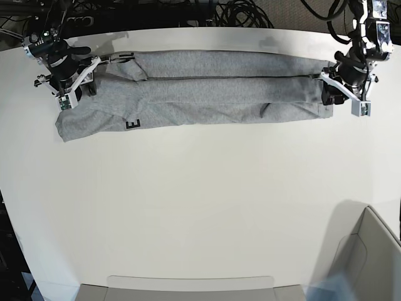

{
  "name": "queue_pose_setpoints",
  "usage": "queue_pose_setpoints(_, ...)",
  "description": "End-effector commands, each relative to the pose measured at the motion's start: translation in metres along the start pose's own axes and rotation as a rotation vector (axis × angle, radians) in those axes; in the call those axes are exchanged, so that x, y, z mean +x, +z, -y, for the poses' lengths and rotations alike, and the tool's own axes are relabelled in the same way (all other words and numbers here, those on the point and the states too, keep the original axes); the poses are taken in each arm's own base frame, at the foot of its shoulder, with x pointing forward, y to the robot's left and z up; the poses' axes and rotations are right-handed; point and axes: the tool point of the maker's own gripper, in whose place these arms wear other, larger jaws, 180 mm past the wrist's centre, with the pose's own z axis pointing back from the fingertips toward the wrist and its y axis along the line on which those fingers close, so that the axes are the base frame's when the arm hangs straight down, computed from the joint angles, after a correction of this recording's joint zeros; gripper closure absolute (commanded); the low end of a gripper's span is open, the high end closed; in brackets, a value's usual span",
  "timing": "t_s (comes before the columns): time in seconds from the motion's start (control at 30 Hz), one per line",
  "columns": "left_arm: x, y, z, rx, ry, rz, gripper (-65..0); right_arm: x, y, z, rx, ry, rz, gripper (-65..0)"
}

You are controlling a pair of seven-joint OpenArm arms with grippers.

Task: Fold the T-shirt properly
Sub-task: 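Release the hem with the left gripper and regrasp the shirt end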

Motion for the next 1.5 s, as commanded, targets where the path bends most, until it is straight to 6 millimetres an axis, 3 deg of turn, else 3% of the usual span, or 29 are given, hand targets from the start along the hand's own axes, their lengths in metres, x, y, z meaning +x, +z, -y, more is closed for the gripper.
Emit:
queue_pose_setpoints(0.0, 0.005, 0.0, 0.003, -0.016, -0.011, 0.016, -21.3, 0.01, 0.003, 0.003, -0.005, 0.012, 0.038, -21.1)
queue_pose_setpoints(0.1, 0.001, -0.012, 0.012, -0.067, 0.016, -0.018, -23.4, 0.01, 0.003, 0.004, -0.006, 0.014, 0.038, -21.1)
queue_pose_setpoints(0.23, -0.021, -0.03, -0.007, -0.061, 0.133, -0.091, -23.4, 0.01, 0.003, 0.004, -0.006, 0.013, 0.036, -21.1)
queue_pose_setpoints(0.37, -0.022, -0.042, -0.02, -0.038, 0.181, -0.106, -23.4, 0.002, -0.001, 0.008, -0.006, 0.008, 0.009, -21.1)
queue_pose_setpoints(0.63, -0.029, -0.046, -0.032, -0.008, 0.201, -0.12, -23.4, 0.002, -0.005, 0.013, -0.009, 0.009, 0.006, -21.1)
queue_pose_setpoints(0.8, -0.059, -0.053, -0.059, 0.088, 0.185, -0.184, -23.3, 0.006, -0.008, 0.004, 0.016, 0.031, 0.009, -21.1)
queue_pose_setpoints(1.03, -0.063, -0.052, -0.068, 0.118, 0.167, -0.183, -23.3, 0.009, -0.012, -0.009, 0.056, 0.063, 0.006, -21.1)
queue_pose_setpoints(1.13, -0.079, -0.053, -0.077, 0.151, 0.163, -0.226, -23.3, 0.012, -0.013, -0.008, 0.053, 0.063, 0.014, -21.1)
queue_pose_setpoints(1.2, -0.111, -0.059, -0.067, 0.128, 0.171, -0.326, -23.3, 0.013, -0.013, -0.007, 0.053, 0.064, 0.015, -21.1)
queue_pose_setpoints(1.27, -0.13, -0.063, -0.053, 0.086, 0.19, -0.382, -23.3, 0.013, -0.013, -0.006, 0.051, 0.068, 0.014, -21.1)
queue_pose_setpoints(1.47, -0.133, -0.07, -0.007, -0.062, 0.267, -0.422, -23.2, 0.016, -0.013, -0.005, 0.05, 0.082, 0.015, -21.1)
